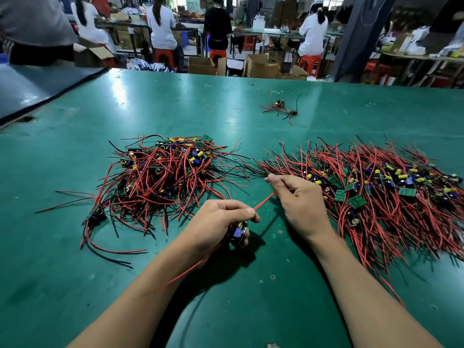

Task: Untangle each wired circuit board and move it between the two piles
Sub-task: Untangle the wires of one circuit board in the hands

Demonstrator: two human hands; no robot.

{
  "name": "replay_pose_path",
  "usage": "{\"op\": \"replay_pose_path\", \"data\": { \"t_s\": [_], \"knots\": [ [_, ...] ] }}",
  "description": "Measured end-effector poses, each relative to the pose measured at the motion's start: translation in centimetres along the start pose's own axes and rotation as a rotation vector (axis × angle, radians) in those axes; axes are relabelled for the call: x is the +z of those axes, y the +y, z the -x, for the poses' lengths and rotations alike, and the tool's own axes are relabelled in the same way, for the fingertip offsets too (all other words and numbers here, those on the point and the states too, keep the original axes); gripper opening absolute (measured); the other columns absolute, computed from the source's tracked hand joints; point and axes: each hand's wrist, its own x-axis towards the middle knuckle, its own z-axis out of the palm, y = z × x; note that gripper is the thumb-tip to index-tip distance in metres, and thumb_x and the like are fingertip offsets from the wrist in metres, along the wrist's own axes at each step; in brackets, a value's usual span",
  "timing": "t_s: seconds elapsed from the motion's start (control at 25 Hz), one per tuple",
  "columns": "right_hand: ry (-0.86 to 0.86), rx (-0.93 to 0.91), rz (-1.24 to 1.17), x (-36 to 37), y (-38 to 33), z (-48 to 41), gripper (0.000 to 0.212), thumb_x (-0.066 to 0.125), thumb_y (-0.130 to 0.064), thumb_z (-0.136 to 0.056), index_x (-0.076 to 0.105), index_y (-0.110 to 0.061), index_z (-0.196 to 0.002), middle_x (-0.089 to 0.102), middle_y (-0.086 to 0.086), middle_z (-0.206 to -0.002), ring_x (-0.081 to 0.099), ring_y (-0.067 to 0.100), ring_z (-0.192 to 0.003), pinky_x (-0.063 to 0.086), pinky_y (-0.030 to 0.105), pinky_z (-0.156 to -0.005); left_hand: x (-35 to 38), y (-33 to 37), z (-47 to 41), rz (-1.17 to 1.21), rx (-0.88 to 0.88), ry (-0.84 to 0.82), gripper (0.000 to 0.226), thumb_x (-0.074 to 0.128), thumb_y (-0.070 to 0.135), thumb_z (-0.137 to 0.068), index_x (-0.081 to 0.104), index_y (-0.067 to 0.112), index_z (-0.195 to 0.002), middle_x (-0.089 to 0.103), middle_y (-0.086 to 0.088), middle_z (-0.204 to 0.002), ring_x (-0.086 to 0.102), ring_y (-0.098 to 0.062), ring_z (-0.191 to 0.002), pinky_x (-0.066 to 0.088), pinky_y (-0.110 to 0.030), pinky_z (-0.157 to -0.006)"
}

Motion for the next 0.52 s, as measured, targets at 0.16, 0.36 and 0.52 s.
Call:
{"op": "replay_pose_path", "data": {
  "t_s": [0.16, 0.36, 0.52],
  "knots": [
    [0.096, 0.181, -0.239, 0.4, -0.5, -0.2, 0.028, 0.064, -0.036, -0.097, 0.077, -0.017, -0.082, 0.055, -0.004, -0.056, 0.042, 0.0, -0.043, 0.036, 0.012, -0.045, 0.4, -0.2, -0.1, 0.001, 0.03, 0.031, 0.015, 0.064, 0.006, -0.089, 0.071, 0.001, -0.077, 0.06, -0.006, -0.057, 0.054, -0.016, -0.042, 0.043, -0.019, -0.044],
    [-0.255, 0.636, -0.814, 1.3, -1.7, 0.5, 0.046, 0.071, -0.052, -0.079, 0.076, -0.009, -0.093, 0.047, -0.005, -0.058, 0.035, 0.005, -0.04, 0.03, 0.017, -0.037, 0.6, -0.5, -0.2, 0.013, 0.073, 0.105, 0.015, 0.066, 0.007, -0.089, 0.074, 0.005, -0.077, 0.06, -0.011, -0.064, 0.055, -0.017, -0.047, 0.048, -0.024, -0.049],
    [-0.565, 0.593, -0.876, 1.9, -2.0, 1.3, 0.029, 0.082, -0.036, -0.076, 0.079, -0.018, -0.099, 0.061, -0.002, -0.07, 0.043, 0.005, -0.048, 0.03, 0.015, -0.042, 0.3, -0.4, -0.3, 0.108, 0.032, 0.09, 0.019, 0.062, 0.002, -0.089, 0.073, 0.007, -0.073, 0.061, -0.008, -0.058, 0.054, -0.016, -0.044, 0.048, -0.024, -0.045]
  ]
}}
